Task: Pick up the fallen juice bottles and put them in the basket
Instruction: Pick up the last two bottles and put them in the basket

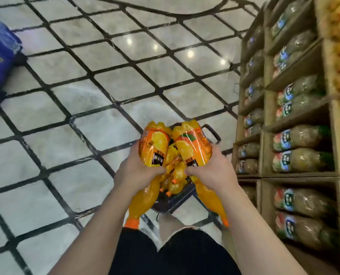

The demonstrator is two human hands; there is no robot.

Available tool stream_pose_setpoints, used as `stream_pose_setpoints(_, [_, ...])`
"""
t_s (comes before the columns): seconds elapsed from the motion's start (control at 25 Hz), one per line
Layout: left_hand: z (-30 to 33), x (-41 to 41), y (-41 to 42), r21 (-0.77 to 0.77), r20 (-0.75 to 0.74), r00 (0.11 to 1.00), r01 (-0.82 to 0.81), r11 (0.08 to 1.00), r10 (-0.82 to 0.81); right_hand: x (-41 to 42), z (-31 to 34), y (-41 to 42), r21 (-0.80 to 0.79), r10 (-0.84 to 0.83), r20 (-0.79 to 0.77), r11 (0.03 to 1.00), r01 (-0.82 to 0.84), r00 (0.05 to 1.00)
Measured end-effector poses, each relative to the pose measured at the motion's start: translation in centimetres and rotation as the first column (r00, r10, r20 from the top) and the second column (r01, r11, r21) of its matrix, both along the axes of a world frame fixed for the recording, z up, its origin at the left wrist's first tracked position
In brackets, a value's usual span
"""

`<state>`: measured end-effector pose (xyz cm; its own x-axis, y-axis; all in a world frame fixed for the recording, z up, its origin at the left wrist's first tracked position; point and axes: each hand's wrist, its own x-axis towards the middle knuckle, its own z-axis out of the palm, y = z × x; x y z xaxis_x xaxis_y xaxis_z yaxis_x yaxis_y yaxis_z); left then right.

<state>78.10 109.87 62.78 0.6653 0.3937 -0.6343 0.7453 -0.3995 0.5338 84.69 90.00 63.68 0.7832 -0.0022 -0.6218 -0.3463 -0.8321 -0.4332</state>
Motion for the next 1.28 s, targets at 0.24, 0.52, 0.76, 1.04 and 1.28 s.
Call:
stream_pose_setpoints(0.24, [-14.9,4.9,1.0,-0.004,-0.084,0.996,-0.042,0.999,0.041,2.5,-15.8,3.1,-0.022,-0.274,-0.171,0.961,0.274,0.947])
stream_pose_setpoints(0.52, [-31.1,6.3,3.5,-0.028,-0.172,0.985,0.000,1.000,-0.005,-0.2,-32.5,6.5,-0.076,-0.706,-0.301,0.688,0.722,0.641])
stream_pose_setpoints(0.76, [-38.5,6.2,4.7,-0.070,-0.143,0.964,0.218,0.973,-0.226,-1.3,-41.5,9.5,-0.126,-0.850,-0.317,0.477,0.870,0.420])
stream_pose_setpoints(1.04, [-42.3,7.7,5.0,-0.036,-0.251,0.874,0.422,0.906,-0.417,-2.7,-45.2,11.3,-0.080,-0.887,-0.277,0.405,0.911,0.370])
stream_pose_setpoints(1.28, [-41.0,7.3,5.7,0.054,-0.149,0.818,0.568,0.821,-0.556,-4.9,-43.9,10.8,-0.038,-0.843,-0.299,0.480,0.877,0.448])
